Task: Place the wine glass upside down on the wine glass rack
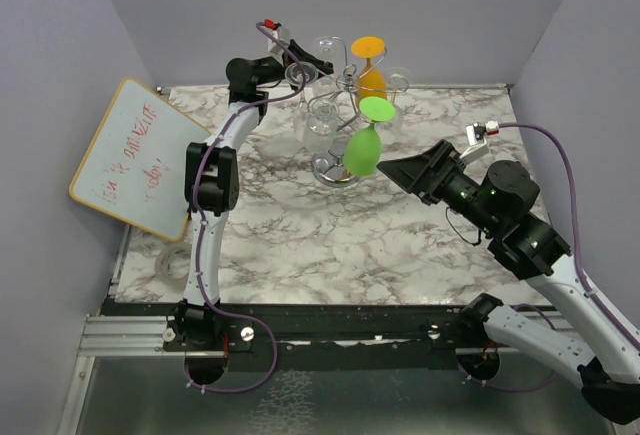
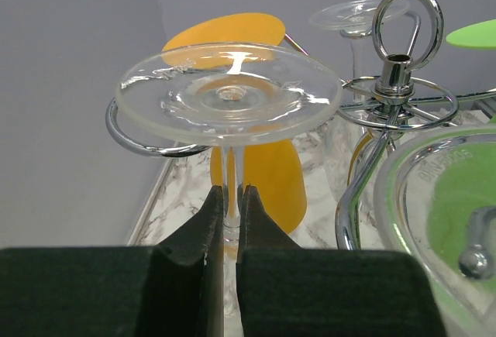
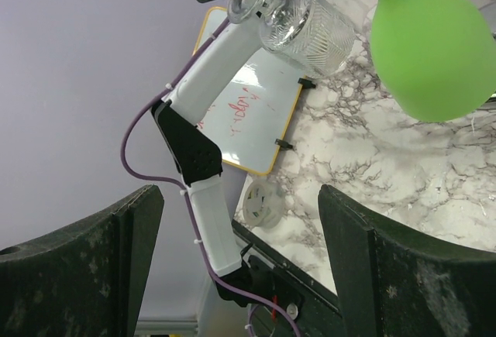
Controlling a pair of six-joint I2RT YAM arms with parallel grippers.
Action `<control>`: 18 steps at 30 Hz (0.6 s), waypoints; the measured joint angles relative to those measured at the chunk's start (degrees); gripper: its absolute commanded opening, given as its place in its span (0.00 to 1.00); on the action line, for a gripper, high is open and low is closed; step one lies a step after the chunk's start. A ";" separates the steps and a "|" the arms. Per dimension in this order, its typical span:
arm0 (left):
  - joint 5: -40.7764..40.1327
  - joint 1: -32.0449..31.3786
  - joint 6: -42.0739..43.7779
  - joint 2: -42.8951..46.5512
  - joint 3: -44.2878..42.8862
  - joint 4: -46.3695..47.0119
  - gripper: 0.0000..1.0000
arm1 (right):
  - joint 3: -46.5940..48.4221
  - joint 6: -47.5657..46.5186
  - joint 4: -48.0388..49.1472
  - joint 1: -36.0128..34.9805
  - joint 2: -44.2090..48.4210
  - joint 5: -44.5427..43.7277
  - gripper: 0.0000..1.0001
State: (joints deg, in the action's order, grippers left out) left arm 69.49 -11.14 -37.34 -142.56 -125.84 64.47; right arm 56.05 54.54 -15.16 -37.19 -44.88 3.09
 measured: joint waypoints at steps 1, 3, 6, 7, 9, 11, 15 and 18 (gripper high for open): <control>-0.04 0.00 0.00 -0.09 -0.13 -0.20 0.00 | 0.02 0.00 0.02 0.00 -0.15 0.04 0.86; -0.07 0.02 0.04 -0.09 -0.13 -0.63 0.00 | 0.00 0.02 0.02 0.00 -0.63 0.15 0.86; -0.09 0.02 0.13 -0.09 -0.15 -1.29 0.00 | 0.02 0.00 0.00 0.00 -1.38 0.22 0.86; -0.09 0.02 0.13 -0.09 -0.22 -1.70 0.00 | 0.00 0.00 0.00 0.00 -1.60 0.24 0.85; -0.11 0.02 0.20 -0.09 -0.37 -2.27 0.00 | 0.00 0.00 0.00 0.00 -1.95 0.35 0.85; -0.11 0.00 0.17 -0.09 -0.46 -2.82 0.00 | 0.02 -0.04 0.02 0.00 -2.23 0.42 0.85; -0.17 0.02 -0.17 -0.09 -0.48 -3.34 0.00 | 0.00 -0.20 0.02 0.00 -2.69 0.42 0.85; -0.15 0.02 -0.59 -0.09 -0.48 -3.39 0.00 | 0.00 -0.20 0.02 0.00 -2.93 0.42 0.85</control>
State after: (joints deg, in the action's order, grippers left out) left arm 69.34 -11.11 -37.93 -142.65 -126.32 61.08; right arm 56.05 54.35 -15.14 -37.19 -47.81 3.51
